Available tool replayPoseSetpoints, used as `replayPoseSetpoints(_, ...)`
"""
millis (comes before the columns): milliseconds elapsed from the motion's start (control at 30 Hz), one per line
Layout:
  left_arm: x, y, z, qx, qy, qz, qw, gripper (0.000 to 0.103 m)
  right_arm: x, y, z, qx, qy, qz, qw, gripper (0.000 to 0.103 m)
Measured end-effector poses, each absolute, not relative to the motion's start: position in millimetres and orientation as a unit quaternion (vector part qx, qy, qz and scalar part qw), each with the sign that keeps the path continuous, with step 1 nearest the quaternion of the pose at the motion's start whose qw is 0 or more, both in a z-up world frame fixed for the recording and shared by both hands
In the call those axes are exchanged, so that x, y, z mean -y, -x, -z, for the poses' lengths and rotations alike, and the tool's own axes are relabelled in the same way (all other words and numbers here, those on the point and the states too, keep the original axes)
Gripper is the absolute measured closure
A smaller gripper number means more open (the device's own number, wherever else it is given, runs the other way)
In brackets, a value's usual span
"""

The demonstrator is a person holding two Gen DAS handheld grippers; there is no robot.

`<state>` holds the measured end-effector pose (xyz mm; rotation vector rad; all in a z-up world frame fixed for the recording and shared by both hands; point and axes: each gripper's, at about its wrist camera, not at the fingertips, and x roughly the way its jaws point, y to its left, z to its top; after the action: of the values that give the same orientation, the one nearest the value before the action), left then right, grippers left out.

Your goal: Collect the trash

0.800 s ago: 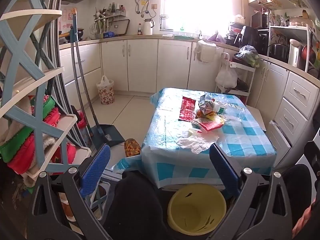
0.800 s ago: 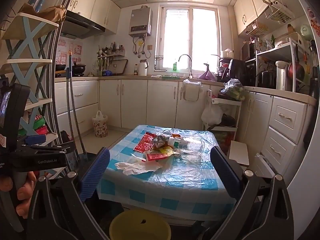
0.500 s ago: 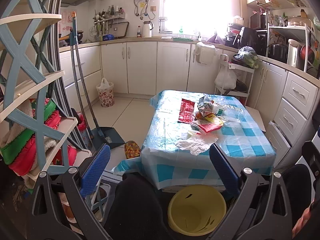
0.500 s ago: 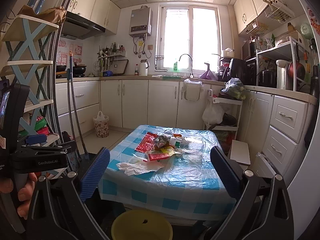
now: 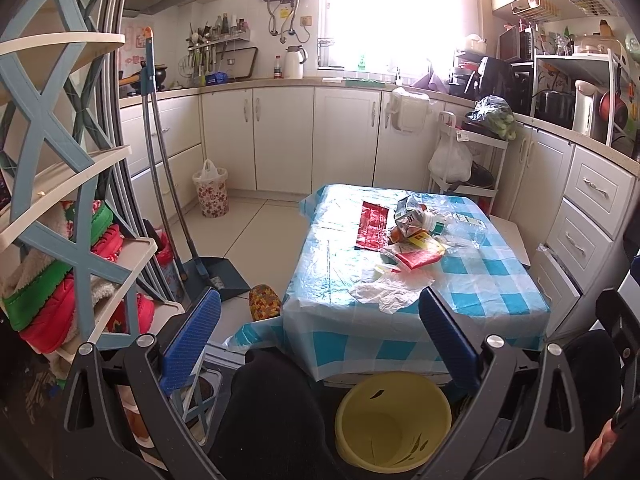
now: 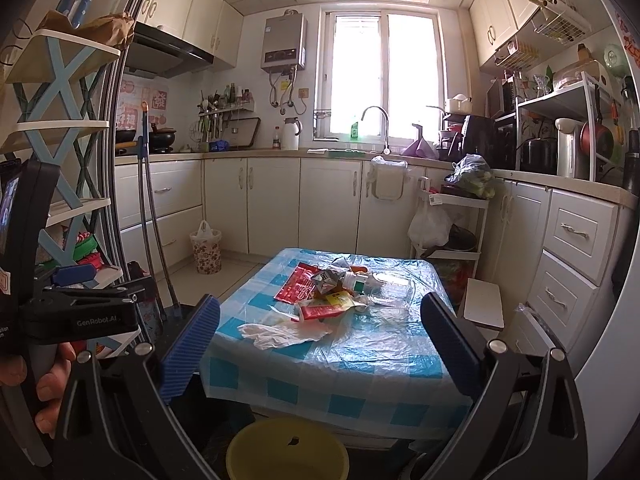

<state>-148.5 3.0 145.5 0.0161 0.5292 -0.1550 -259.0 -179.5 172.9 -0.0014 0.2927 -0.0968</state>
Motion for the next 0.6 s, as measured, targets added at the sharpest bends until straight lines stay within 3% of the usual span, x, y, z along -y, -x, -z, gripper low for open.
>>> replayPoseSetpoints(600, -2.7, 148.9, -144.8, -0.262, -0.008, 0.077, 0.962, 0.007, 179.7, 258.6, -171.8, -0.152, 0.0, 0.043, 0.988, 0.007)
